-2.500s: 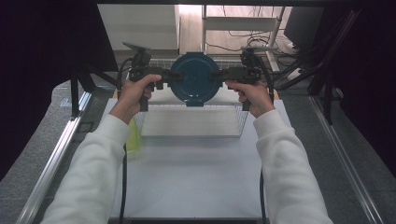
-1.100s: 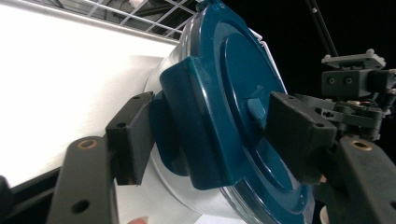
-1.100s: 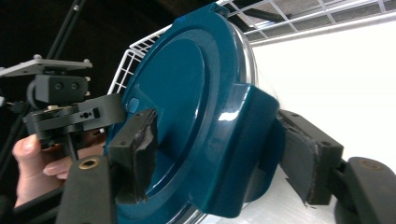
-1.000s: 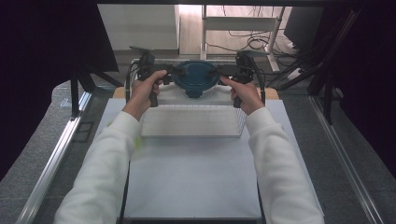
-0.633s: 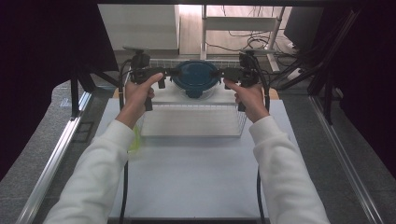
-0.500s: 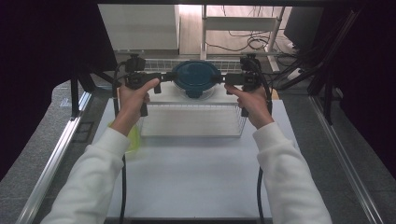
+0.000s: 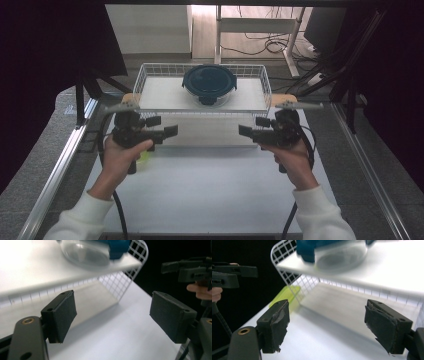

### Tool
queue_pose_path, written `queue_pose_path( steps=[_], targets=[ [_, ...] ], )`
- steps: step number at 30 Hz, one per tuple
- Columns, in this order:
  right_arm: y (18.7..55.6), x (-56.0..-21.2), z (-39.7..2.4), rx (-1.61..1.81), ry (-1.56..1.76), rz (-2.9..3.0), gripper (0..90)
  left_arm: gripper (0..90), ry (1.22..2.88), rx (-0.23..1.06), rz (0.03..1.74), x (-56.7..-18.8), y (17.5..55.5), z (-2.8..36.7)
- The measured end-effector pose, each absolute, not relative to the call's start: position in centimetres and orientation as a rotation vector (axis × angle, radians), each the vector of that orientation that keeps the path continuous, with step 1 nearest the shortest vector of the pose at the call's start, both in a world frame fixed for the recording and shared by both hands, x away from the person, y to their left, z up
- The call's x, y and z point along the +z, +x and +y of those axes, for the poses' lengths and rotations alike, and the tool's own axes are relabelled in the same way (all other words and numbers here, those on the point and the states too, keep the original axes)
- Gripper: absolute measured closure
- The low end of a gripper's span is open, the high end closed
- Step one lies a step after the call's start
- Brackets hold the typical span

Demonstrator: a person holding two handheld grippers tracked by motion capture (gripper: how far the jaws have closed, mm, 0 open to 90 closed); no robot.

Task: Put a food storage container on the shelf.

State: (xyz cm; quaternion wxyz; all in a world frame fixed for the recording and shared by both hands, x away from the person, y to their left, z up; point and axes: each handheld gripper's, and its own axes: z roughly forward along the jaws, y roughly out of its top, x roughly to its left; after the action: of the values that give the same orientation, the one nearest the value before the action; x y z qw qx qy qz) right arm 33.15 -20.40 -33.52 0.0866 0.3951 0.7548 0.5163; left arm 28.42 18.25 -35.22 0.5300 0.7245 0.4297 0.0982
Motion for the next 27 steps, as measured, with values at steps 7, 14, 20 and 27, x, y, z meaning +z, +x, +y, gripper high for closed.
queue_pose_path(
  steps=[7, 14, 20, 27],
  targets=[
    [29.6, -38.4, -21.9, 1.501, 1.170, 2.280, 23.1, 21.8, 1.779, 0.221, 1.056, -39.2, 25.3, 18.3],
    [27.3, -41.2, -22.2, 1.452, 1.119, 2.313, 25.0, 21.7, 1.839, 0.232, 1.118, -43.3, 23.6, 18.5],
    [25.7, -43.2, -21.9, 1.378, 1.095, 2.344, 25.4, 22.2, 1.849, 0.239, 1.154, -45.7, 22.8, 19.2],
    [25.7, -44.8, -22.1, 1.323, 1.114, 2.392, 25.3, 22.9, 1.888, 0.211, 1.194, -47.6, 22.5, 19.3]
  ],
)
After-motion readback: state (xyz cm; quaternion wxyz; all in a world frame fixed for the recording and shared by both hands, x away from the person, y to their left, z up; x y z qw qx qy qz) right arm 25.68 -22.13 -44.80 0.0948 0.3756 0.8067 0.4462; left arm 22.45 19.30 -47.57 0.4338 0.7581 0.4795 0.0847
